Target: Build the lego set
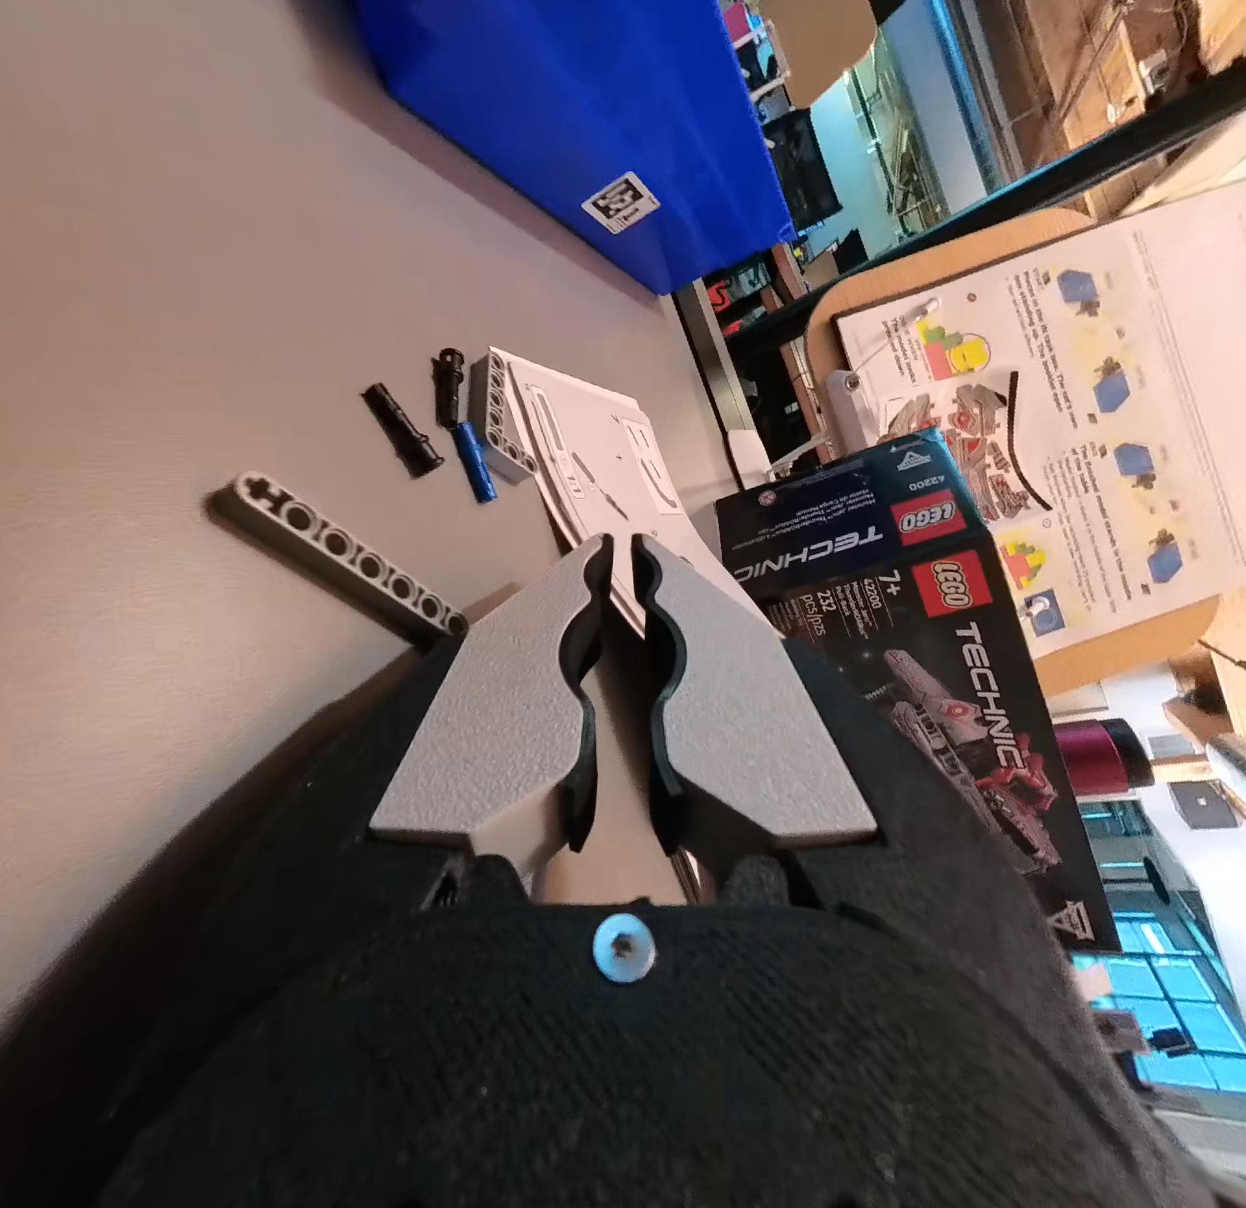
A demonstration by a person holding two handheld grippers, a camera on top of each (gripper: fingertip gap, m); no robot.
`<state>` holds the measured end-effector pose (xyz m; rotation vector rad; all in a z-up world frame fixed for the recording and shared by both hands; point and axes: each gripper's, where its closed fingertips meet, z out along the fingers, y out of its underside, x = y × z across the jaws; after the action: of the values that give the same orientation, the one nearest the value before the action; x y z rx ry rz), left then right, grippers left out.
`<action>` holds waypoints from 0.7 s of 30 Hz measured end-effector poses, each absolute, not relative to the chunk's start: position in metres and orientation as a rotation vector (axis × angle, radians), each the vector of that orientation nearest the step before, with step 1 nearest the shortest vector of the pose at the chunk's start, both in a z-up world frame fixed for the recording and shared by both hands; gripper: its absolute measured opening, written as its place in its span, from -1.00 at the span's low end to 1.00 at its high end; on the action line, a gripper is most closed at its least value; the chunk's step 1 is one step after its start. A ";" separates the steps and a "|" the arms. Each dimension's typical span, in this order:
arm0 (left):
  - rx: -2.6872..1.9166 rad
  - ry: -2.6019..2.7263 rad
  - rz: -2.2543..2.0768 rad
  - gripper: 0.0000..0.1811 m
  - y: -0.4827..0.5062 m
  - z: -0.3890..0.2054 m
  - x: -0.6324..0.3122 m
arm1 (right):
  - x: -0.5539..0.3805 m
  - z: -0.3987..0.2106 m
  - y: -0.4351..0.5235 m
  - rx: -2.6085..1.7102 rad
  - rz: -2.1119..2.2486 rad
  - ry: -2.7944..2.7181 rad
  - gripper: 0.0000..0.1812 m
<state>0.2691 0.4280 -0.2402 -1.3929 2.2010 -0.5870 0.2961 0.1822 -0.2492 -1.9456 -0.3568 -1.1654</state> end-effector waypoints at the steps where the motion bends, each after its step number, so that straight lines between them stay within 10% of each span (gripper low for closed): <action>1: -1.398 2.219 -0.585 -0.95 0.427 -0.240 0.269 | 0.294 -0.251 0.183 -1.950 -1.170 -0.377 -0.97; 21: -1.389 2.182 -0.482 -0.91 0.477 -0.209 0.359 | 0.294 -0.244 0.185 -1.914 -1.186 -0.390 -1.00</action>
<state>0.3591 0.4769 -0.2091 -1.3892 2.1818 -0.4816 0.2939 0.1853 -0.2441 -1.9144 -0.3903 -1.1859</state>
